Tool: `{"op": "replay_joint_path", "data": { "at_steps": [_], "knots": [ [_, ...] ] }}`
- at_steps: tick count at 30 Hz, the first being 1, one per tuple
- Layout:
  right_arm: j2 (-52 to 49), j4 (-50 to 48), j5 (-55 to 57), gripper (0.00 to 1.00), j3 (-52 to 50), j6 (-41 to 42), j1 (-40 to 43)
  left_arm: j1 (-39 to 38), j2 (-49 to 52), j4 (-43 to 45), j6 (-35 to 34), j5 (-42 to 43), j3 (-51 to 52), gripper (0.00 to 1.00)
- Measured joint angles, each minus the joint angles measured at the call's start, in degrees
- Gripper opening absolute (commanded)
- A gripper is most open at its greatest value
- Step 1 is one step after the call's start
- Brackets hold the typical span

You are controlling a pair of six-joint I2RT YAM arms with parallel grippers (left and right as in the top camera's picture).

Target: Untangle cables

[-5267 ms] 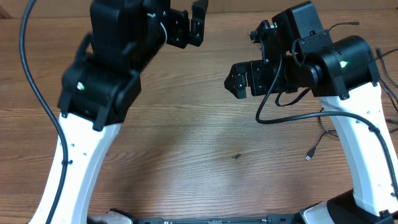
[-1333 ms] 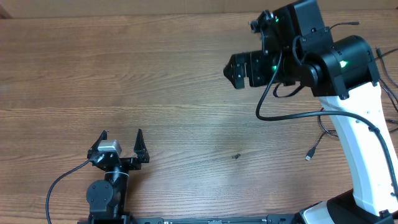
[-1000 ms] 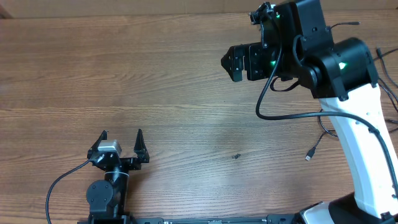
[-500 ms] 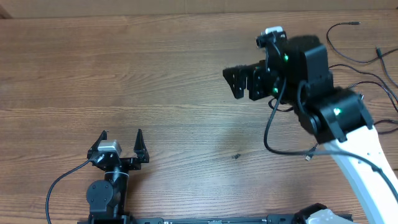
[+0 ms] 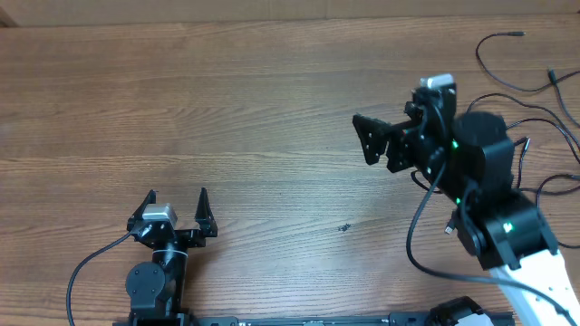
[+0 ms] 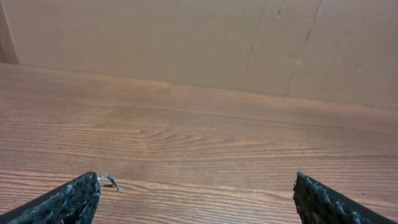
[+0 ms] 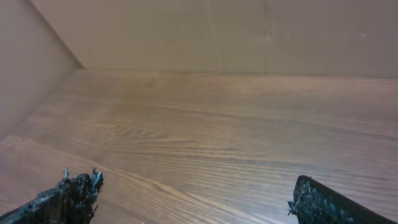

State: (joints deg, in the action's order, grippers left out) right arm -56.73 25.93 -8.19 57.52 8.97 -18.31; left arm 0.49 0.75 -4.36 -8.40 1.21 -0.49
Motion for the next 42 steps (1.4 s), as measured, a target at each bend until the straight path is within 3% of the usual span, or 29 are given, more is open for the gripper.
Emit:
{"op": "replay_joint_path", "data": {
  "at_steps": [8,22,42],
  "knots": [
    [11.76,-22.03,0.07,1.0,-18.23,-0.04,1.79,0.0,0.0,0.0,0.0,0.0,0.0,1.0],
    [25.88,-47.76,0.07,1.0,-40.24,-0.02,5.22,0.0,0.0,0.0,0.0,0.0,0.0,1.0],
    [41.97,-52.02,0.79,1.0,-55.65,-0.07,5.51,0.0,0.0,0.02,0.0,0.0,0.0,0.99]
  ]
}}
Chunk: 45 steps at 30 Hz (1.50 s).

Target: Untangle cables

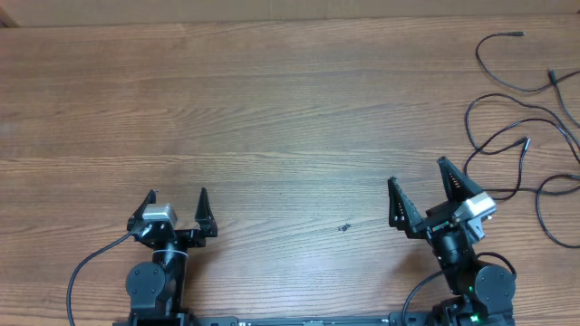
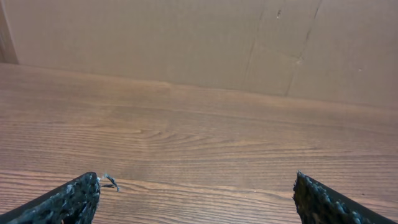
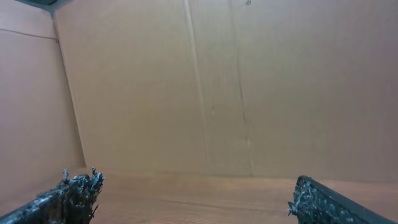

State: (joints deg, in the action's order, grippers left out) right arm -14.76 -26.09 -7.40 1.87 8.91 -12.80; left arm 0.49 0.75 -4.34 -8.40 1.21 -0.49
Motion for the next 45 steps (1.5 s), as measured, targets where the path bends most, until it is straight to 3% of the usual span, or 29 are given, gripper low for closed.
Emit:
{"op": "replay_joint_path", "data": {
  "at_steps": [16,26,37,45],
  "knots": [
    [13.94,11.78,1.01,1.0,-0.81,-1.49,0.02,0.0,0.0,-0.02,0.0,0.0,0.0,0.99],
    [14.03,16.04,1.03,1.0,-0.81,-1.49,0.02,0.0,0.0,-0.02,0.0,0.0,0.0,1.0],
    [14.12,30.38,1.07,1.0,-0.81,-2.86,0.02,0.0,0.0,-0.02,0.0,0.0,0.0,1.0],
    [14.14,30.67,1.44,1.0,-0.81,-3.56,0.02,0.0,0.0,-0.02,0.02,0.0,0.0,1.0]
  ]
}}
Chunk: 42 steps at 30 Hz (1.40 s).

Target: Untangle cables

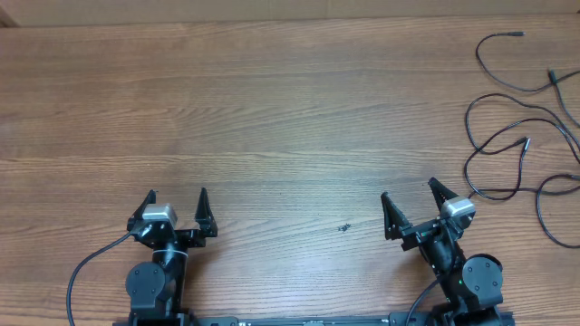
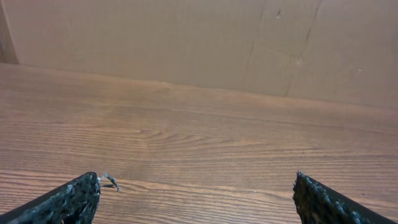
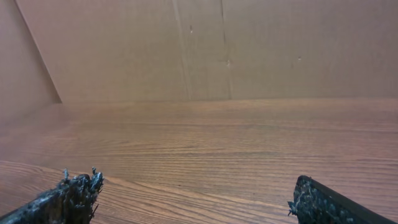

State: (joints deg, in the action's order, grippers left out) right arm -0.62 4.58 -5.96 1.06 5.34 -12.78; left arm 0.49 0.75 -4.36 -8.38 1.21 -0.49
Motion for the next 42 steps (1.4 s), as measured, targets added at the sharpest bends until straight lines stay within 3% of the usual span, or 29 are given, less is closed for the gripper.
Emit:
{"op": "replay_joint_path", "data": {
  "at_steps": [23,42],
  "knots": [
    [0.0,-0.02,0.0,1.0,0.0,-6.08,-0.02,0.0,0.0,0.0,-0.02,0.0,0.0,0.99],
    [0.0,0.57,3.82,1.0,0.0,-3.3,4.87,0.0,0.0,0.0,-0.02,0.0,0.0,1.0]
  ]
}}
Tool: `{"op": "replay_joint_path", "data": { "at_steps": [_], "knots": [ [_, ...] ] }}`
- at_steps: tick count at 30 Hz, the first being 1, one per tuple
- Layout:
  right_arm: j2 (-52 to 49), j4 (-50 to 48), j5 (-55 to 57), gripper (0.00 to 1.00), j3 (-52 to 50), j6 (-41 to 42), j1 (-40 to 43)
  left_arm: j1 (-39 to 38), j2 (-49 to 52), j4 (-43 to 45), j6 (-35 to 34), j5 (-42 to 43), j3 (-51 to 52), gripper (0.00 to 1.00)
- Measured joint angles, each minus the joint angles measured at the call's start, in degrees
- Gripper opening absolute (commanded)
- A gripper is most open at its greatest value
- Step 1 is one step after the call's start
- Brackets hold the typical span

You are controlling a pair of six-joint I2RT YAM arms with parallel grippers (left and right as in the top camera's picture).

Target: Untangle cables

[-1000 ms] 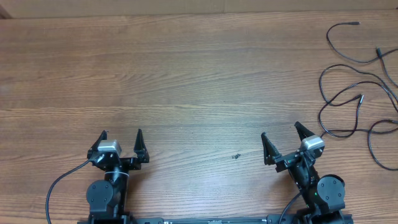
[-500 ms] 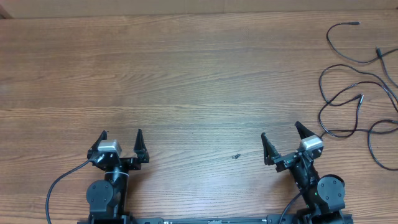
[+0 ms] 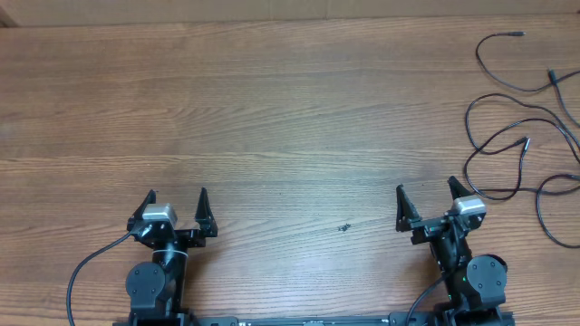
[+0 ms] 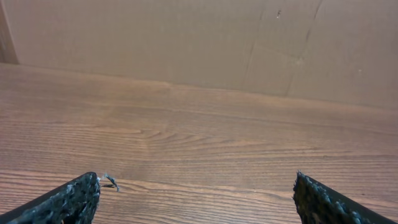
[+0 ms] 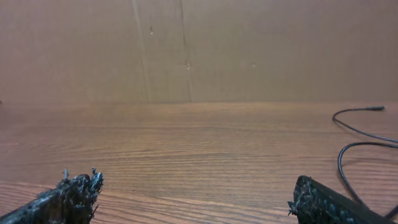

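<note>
Thin black cables [image 3: 512, 136] lie spread in loose loops at the table's right side; part of one cable [image 5: 357, 146] shows at the right of the right wrist view. My right gripper [image 3: 426, 200] rests open near the front edge, left of the cables and apart from them. My left gripper [image 3: 178, 200] stands open at the front left, with nothing between its fingers. Only bare wood shows between the left fingers [image 4: 74, 199].
A small dark speck [image 3: 343, 227] lies on the wooden table [image 3: 272, 118] between the two arms. A brown cardboard wall [image 4: 186, 37] stands behind the table's far edge.
My right gripper has shifted a little to the right and turned, so the cables now enter its wrist view. The left arm has not moved.
My right arm was raised and stretched over the table right of centre, gripper open. Then it was drawn back near the front edge, pointing up at the wall. Later it pointed level across the table, and now faces toward the cables. The left arm stayed still throughout.
</note>
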State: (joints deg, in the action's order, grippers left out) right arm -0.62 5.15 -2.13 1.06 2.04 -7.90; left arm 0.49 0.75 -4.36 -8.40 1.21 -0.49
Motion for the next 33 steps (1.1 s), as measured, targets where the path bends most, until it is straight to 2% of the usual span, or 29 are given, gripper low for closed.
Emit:
{"op": "replay_joint_path", "data": {
  "at_steps": [33],
  "knots": [
    [0.0,-0.02,0.0,1.0,0.0,2.27,0.0,0.0,0.0,0.0,0.02,0.0,0.0,0.99]
  ]
}}
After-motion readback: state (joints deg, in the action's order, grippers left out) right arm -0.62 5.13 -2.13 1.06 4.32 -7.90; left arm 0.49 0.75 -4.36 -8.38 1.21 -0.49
